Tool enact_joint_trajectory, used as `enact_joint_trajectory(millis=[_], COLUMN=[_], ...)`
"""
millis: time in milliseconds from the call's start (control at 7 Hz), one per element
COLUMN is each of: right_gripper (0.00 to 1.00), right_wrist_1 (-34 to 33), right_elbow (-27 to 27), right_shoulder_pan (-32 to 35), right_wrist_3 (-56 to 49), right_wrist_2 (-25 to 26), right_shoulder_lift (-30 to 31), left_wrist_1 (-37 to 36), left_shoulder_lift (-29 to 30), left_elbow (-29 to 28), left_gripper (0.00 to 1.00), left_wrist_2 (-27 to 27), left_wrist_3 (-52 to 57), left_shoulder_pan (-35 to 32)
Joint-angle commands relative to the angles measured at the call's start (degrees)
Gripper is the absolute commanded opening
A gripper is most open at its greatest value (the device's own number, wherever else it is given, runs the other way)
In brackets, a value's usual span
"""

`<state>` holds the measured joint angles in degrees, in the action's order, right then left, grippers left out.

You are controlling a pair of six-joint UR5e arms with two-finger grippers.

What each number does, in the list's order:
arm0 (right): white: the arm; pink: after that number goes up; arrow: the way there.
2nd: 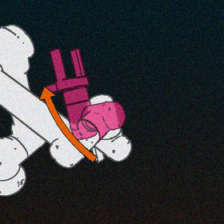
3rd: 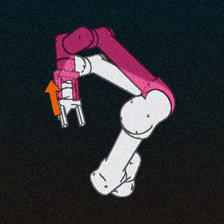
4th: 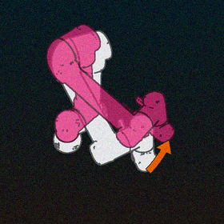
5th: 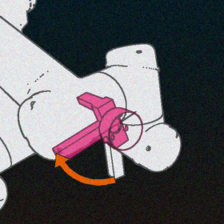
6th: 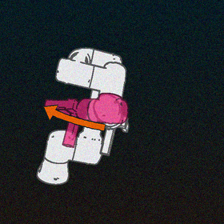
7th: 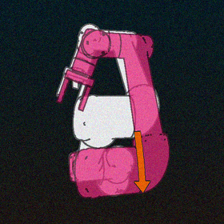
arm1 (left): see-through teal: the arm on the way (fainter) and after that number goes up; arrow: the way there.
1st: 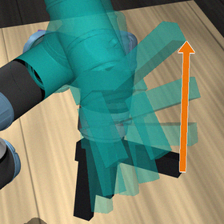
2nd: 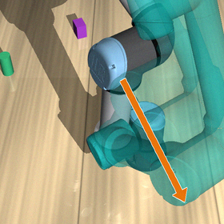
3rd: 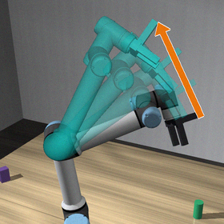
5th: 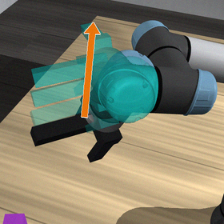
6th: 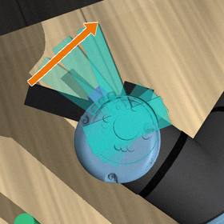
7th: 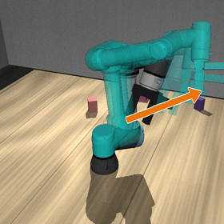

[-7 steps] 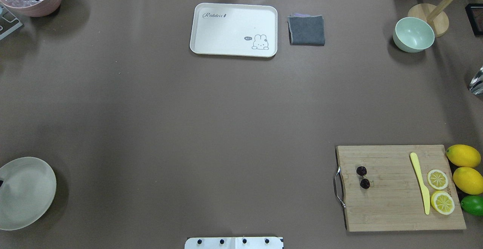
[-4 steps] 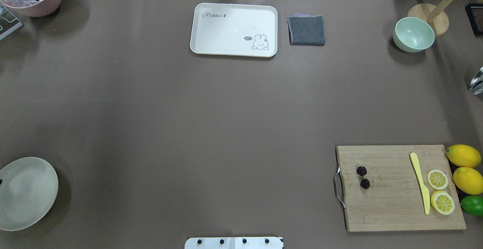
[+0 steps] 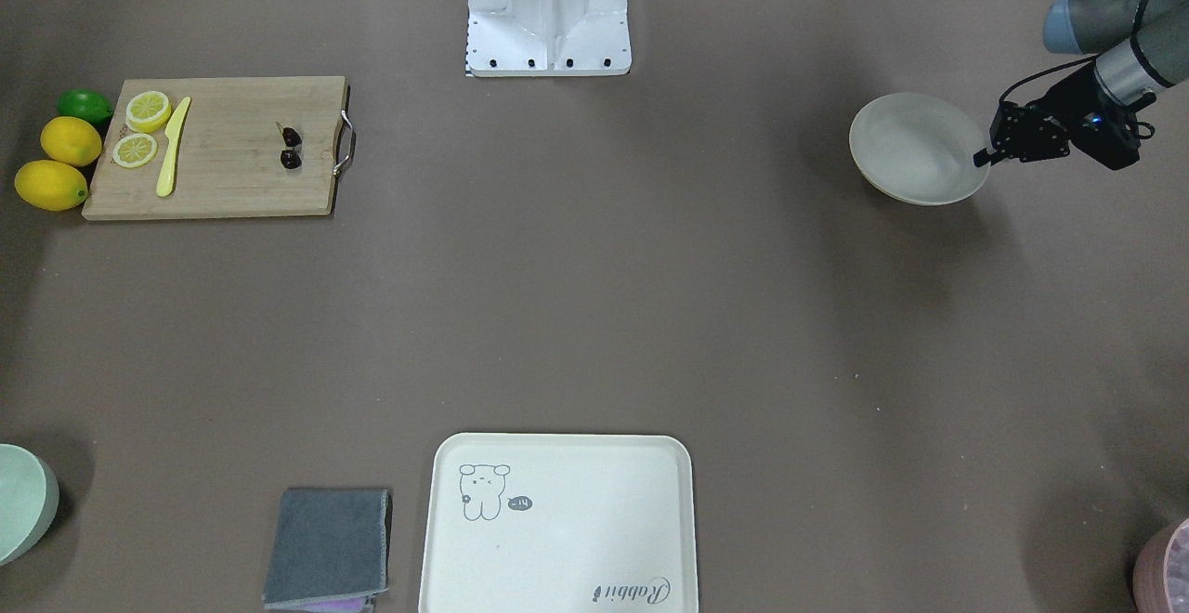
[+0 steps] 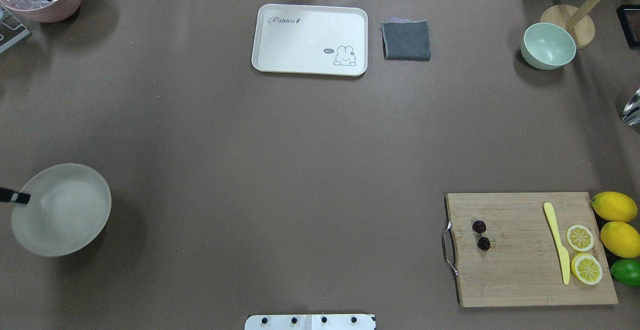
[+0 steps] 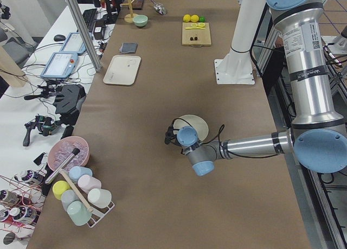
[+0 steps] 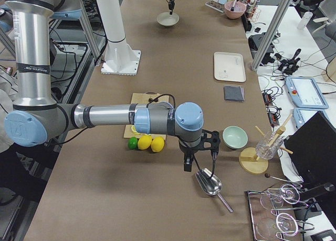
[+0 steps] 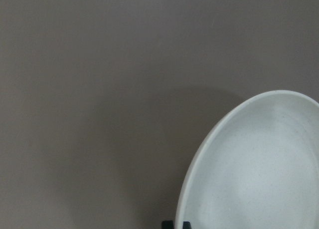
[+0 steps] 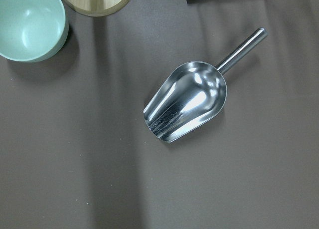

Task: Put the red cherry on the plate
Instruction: 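Slide the held white plate with the left gripper toward the table center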

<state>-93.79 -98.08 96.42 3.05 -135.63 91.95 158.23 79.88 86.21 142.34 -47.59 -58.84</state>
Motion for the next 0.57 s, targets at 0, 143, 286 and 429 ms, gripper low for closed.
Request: enact_joint_trajectory(millis=[0,143,286,429], right_gripper=[1.0,1.0,1.0,1.0], right_wrist_1=[0.01,-0.07,-0.07,-0.07], right_elbow=[0.0,0.0,0.0,0.08], right_shoulder_pan=[0.0,0.0,0.0,0.0], right_wrist_3=[0.03,0.03,0.03,0.03], right_wrist_2=[-0.16,-0.16,-0.16,-0.07], right_shoulder_lift=[-0.01,0.08,0.16,0.16], left_wrist_1=[-9.74,-13.44,-15.13,-15.32], left_shoulder_lift=[14.09,21.55,27.11,29.6], left_elbow=[0.1,0.19,0.19,0.28], left_gripper=[0.0,0.0,0.0,0.0], left_wrist_2=[0.4,0.14,-2.47,-7.11], left_wrist_3=[-9.66,-17.89,-25.02,-28.83], left_shoulder_pan=[-1.36,-0.67,2.04,6.59])
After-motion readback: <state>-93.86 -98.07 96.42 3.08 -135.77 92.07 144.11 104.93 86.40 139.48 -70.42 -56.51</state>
